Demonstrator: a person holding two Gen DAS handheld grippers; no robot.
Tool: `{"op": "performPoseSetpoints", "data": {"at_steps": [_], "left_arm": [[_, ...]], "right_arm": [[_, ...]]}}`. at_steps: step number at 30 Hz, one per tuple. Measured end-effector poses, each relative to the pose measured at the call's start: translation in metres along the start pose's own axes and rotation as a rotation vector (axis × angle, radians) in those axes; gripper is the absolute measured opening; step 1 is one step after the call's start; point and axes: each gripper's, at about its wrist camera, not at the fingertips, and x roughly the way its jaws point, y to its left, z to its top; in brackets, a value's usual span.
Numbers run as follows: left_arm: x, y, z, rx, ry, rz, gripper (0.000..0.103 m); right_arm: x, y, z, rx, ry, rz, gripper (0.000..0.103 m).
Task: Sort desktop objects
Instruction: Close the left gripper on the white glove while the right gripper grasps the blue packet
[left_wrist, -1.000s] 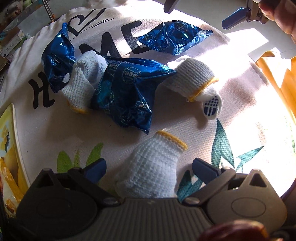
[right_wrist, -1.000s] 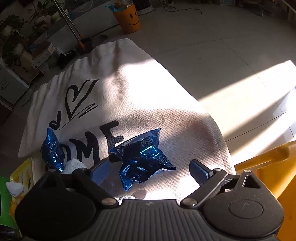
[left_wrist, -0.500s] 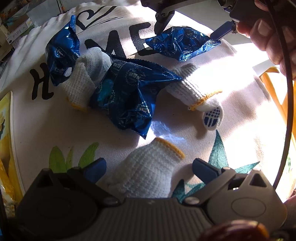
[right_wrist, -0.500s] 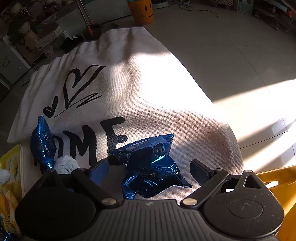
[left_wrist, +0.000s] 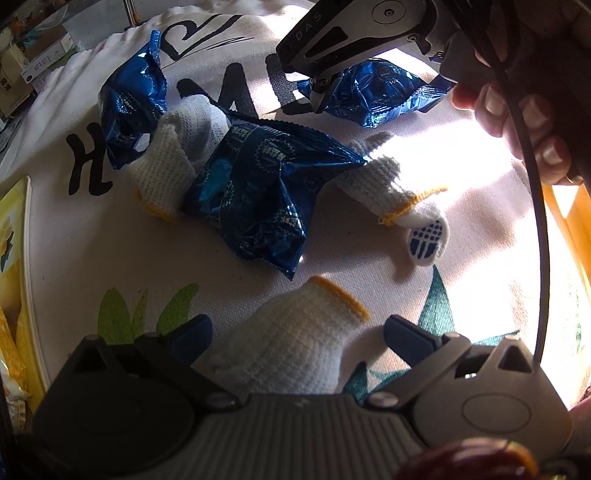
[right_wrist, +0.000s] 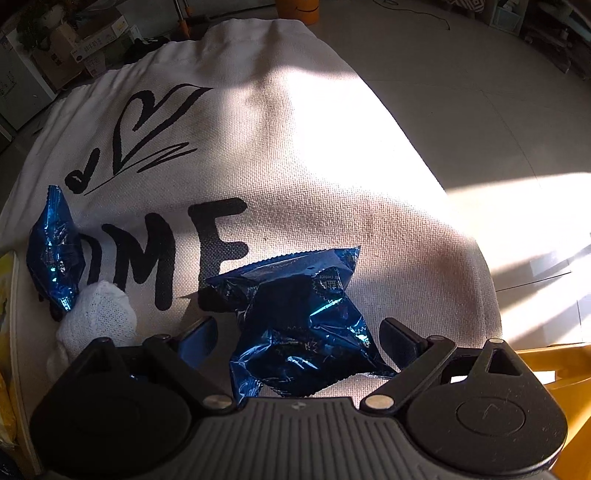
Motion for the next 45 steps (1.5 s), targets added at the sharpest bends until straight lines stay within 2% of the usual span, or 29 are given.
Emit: {"op": "performPoseSetpoints", "data": {"at_steps": [8,12,13,15,20,26,34,41,43,45], "left_arm": [[-0.001,0.000,0.005,0.007,0.019,0.001,0.103],[-0.002,0.000,0.006,0.017,0.028,0.000,0.102],[-0.003,0.000,0.007,0.021,0.029,-0.005,0.099],[-0.007,-0.001,0.008,0.035,0.029,-0.009,0.093],[-0.016,-0.003,0.010,0.055,0.024,-0.014,0.065],[-0.021,0.009,0.003,-0.024,0.040,-0.038,0.054],[-0.042,0.037,0.006,-0.097,-0.016,-0.076,0.048],[-0.056,0.032,0.014,-0.146,-0.069,-0.104,0.043],[-0.061,0.035,0.012,-0.151,-0.078,-0.101,0.043],[-0.063,0.037,0.010,-0.159,-0.095,-0.098,0.050]], "right_arm": [[0.003,-0.001,-0.002,-0.004,-0.016,-0.019,0.095],[-0.002,-0.001,-0.002,-0.005,-0.039,-0.021,0.083],[-0.004,-0.001,-0.002,-0.002,-0.044,-0.015,0.077],[-0.007,-0.002,-0.002,0.010,-0.046,-0.004,0.072],[-0.016,-0.002,-0.002,0.036,-0.054,0.023,0.069],[-0.038,-0.002,-0.001,0.051,-0.095,0.027,0.069],[-0.070,0.008,-0.003,0.060,-0.143,0.048,0.069],[-0.103,0.011,-0.015,0.116,-0.198,0.073,0.069],[-0.111,0.011,-0.020,0.129,-0.212,0.089,0.069],[-0.119,0.012,-0.027,0.144,-0.220,0.092,0.069]]}}
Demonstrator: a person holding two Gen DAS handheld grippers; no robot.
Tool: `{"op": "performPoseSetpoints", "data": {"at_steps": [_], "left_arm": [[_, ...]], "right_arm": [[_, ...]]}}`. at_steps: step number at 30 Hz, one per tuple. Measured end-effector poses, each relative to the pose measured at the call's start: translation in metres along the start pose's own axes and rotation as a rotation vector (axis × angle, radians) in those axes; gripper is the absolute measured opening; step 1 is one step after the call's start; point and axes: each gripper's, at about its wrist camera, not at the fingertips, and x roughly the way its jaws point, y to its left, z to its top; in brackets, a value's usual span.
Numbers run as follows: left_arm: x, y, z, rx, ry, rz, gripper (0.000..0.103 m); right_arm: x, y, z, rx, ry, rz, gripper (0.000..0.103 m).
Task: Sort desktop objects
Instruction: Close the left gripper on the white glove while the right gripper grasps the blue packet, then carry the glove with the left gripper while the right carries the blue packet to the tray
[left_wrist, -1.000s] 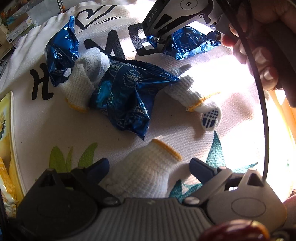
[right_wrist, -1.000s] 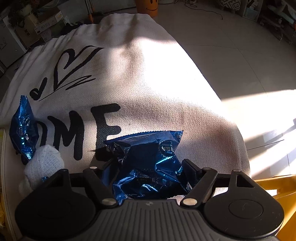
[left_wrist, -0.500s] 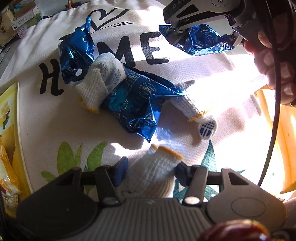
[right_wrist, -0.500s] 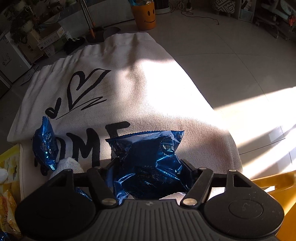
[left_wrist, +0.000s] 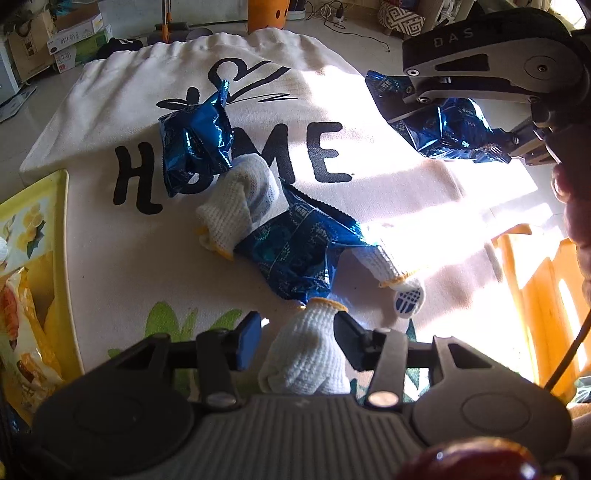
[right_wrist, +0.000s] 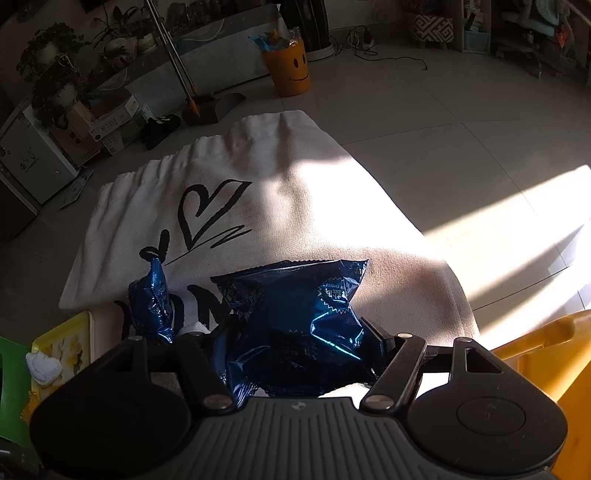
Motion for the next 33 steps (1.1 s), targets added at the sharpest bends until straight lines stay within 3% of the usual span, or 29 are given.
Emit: {"op": "performPoseSetpoints", "data": {"at_steps": [1,4,7,12,18,22,24,25,33], "left_arm": [[0.000,0.001,-0.001,-0.003,-0.003,0.005,0.058],[0.004,0.000,-0.005,0.011,0.008,0.009,0.065],[0.012,-0.005,-0.008,0.042,0.024,0.021,0.081],[0.027,-0.015,-0.014,0.106,0.046,0.041,0.091],[0.054,-0.015,-0.016,0.107,0.102,0.067,0.091],[0.062,-0.019,-0.017,0.131,0.109,0.115,0.085],[0.058,-0.023,-0.016,0.155,0.097,0.103,0.068],[0.055,-0.025,-0.015,0.169,0.093,0.096,0.049],[0.010,-0.016,-0.002,0.105,0.008,0.063,0.048]], "right_arm": [[-0.004,-0.001,-0.003,0.007,0.000,0.000,0.069],[-0.014,-0.005,-0.014,0.031,0.001,0.013,0.069],[-0.020,-0.011,-0.024,0.058,0.012,0.011,0.069],[-0.012,-0.017,-0.024,0.102,0.032,0.023,0.069],[-0.002,-0.013,-0.021,0.092,0.038,0.044,0.069],[0.004,-0.011,-0.019,0.089,0.041,0.047,0.069],[0.005,-0.011,-0.017,0.089,0.042,0.048,0.069],[0.005,-0.011,-0.016,0.089,0.041,0.047,0.069],[-0.014,-0.011,-0.022,0.089,0.001,0.033,0.069]]}}
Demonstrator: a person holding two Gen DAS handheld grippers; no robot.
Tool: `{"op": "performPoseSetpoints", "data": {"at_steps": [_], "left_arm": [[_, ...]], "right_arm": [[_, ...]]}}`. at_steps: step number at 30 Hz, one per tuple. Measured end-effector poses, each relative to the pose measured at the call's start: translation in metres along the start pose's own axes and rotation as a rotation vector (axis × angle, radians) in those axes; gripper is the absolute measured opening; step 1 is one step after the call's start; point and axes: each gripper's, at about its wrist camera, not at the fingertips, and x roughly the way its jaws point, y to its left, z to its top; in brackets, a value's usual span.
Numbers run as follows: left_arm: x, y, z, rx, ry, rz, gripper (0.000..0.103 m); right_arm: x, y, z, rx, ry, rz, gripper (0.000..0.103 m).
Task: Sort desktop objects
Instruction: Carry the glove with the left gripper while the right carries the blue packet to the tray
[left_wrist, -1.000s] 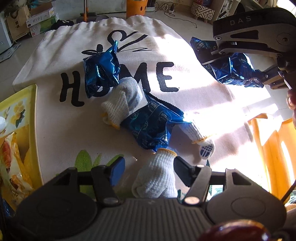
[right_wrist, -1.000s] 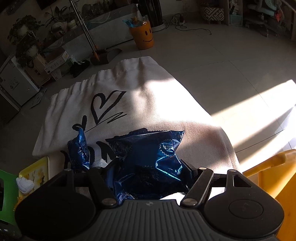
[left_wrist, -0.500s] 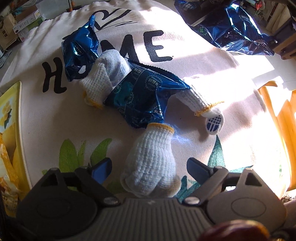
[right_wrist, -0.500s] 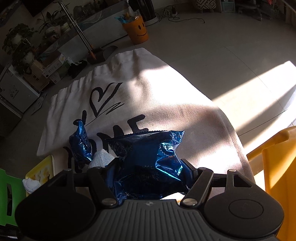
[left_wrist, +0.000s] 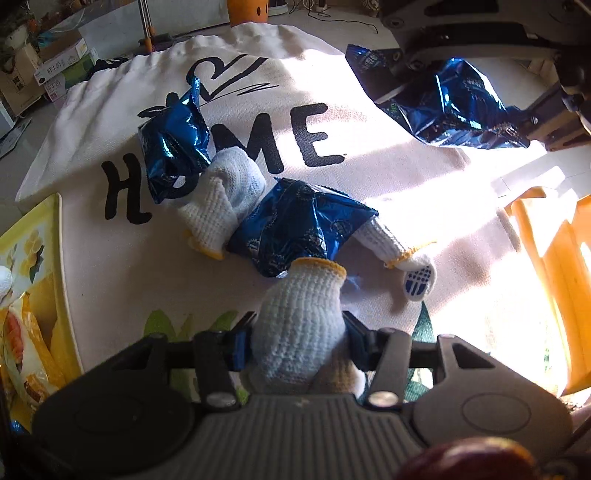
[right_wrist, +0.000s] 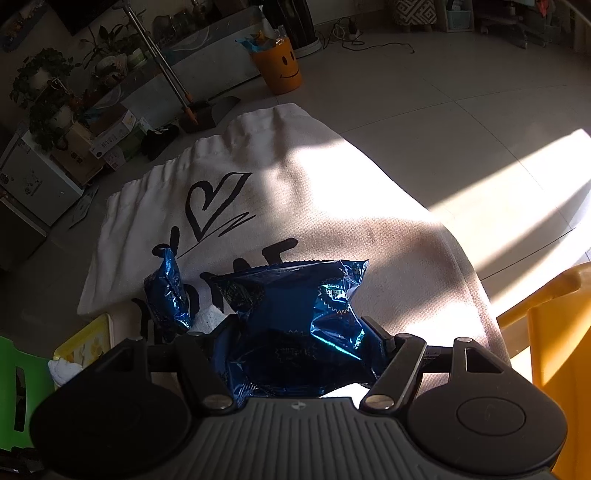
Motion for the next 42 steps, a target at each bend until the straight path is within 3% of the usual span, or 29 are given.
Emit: {"op": "performPoseSetpoints", "data": {"at_steps": [7,12,24,42], "left_arm": [[-0.058,0.025,0.008,-0.089,-0.158,-0.036,0.048],[-0.081,0.038,0.001,-0.140,-0.207,-0.053,0.048],[-0.099,0.050,-0.025,-0.169,-0.237,-0.022,0.048],[-0.119,0.090,-0.026,-0.272,-0.289,0.039,0.048]], "right_arm": [[-0.027,-0.001,-0.022,0.006,-0.053,-0.015,0.069],[-0.041,-0.004,-0.045,0.021,-0.052,-0.002,0.069],[-0.050,0.005,-0.078,-0.007,-0.061,0.031,0.069],[-0.048,0.037,-0.103,-0.124,-0.054,0.071,0.069]]}}
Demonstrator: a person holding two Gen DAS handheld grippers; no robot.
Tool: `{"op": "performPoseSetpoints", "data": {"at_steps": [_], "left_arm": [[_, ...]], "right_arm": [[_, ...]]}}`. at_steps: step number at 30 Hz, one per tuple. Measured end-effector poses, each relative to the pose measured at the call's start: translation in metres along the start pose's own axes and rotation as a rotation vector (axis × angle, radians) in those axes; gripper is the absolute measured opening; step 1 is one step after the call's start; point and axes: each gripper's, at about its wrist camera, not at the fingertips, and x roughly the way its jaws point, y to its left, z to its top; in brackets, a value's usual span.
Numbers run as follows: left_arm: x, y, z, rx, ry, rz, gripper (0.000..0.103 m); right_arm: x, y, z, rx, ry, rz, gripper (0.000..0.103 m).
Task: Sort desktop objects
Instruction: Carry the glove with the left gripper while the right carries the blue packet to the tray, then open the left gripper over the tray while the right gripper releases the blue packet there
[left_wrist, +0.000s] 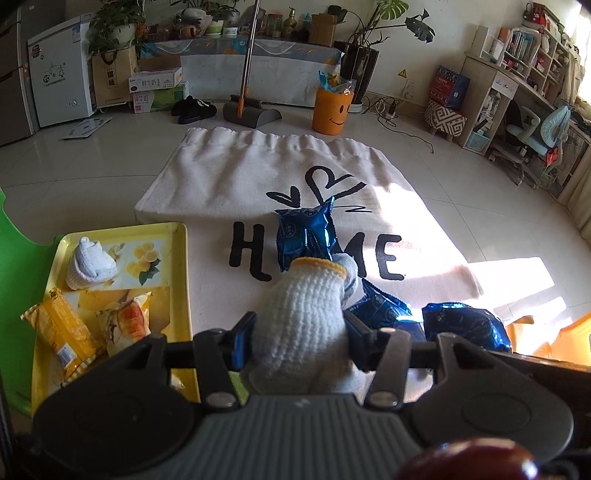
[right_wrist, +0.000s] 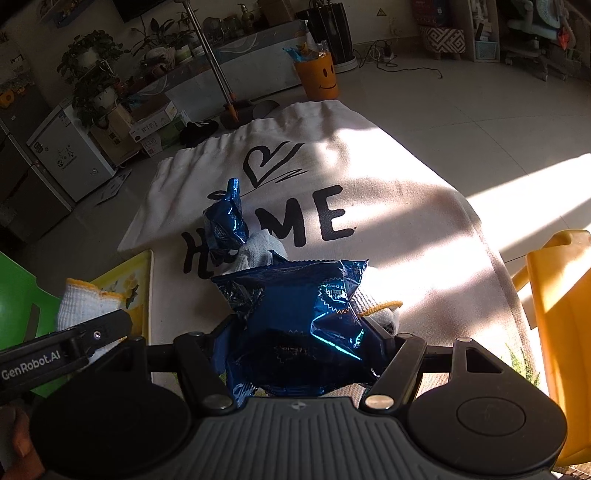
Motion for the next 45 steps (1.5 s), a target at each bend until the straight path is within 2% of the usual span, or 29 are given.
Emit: {"op": "performPoseSetpoints", "data": {"at_steps": [8,17,22,30,34,38,45], "left_arm": [[-0.012,0.027,0.025,-0.077,-0.031,0.023,0.048],[-0.015,0.098,0.071,-0.231,-0.075,0.136,0.048],[-0.007,0.134,0.081,-0.341,-0.067,0.164,0.048],[0.010,0.179,0.097,-0.390,-0.024,0.170,0.048],[0.029,0.202,0.103,-0.400,0.017,0.171,0.049],[0.051,0.217,0.101,-0.419,0.059,0.235,0.049],[0.083,0.223,0.097,-0.408,0.127,0.229,0.049]], "right_arm": [[0.007,0.031,-0.006,-0.022,0.032,0.092,0.069],[0.015,0.085,-0.010,-0.132,0.082,0.214,0.069],[0.023,0.116,-0.010,-0.215,0.111,0.275,0.069],[0.054,0.152,-0.019,-0.251,0.203,0.367,0.069],[0.069,0.161,-0.020,-0.269,0.224,0.372,0.069],[0.088,0.168,-0.016,-0.240,0.247,0.374,0.069],[0.116,0.187,-0.014,-0.253,0.276,0.370,0.069]]}}
